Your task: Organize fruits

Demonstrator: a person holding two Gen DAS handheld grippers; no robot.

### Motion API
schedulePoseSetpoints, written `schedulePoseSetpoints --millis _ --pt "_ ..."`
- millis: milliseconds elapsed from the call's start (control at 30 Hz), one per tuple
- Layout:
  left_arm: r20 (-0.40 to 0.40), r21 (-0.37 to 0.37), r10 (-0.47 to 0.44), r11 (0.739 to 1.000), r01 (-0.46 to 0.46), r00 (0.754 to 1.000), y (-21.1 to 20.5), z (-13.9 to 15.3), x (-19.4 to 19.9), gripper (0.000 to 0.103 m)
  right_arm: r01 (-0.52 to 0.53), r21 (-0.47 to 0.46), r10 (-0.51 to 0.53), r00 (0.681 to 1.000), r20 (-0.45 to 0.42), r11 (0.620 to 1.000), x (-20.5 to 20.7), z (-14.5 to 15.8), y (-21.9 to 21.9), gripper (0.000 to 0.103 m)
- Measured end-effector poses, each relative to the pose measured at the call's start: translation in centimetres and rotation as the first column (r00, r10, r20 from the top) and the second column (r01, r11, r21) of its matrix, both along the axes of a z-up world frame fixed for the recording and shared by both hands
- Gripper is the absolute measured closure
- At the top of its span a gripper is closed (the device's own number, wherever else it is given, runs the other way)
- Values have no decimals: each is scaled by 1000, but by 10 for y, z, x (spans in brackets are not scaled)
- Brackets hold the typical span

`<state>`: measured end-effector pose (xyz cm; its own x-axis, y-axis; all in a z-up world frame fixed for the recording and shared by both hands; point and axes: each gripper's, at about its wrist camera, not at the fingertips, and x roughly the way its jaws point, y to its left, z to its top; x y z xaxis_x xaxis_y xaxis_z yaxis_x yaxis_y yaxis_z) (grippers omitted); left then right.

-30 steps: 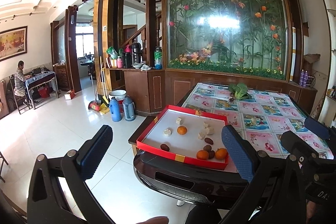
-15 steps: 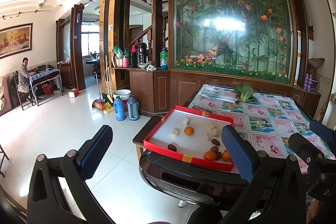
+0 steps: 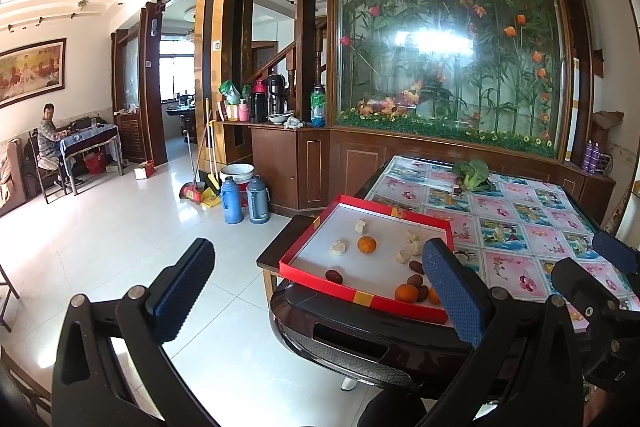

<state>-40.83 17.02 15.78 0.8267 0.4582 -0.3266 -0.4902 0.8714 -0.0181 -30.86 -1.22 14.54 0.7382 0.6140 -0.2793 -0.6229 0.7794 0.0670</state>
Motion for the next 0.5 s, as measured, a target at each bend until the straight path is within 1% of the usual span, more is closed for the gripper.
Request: schedulePoseSetpoints --millis 500 --pt "-3 4 13 1000 -13 1000 4 -2 -3 0 -9 -10 9 1000 -3 1000 -3 0 5 12"
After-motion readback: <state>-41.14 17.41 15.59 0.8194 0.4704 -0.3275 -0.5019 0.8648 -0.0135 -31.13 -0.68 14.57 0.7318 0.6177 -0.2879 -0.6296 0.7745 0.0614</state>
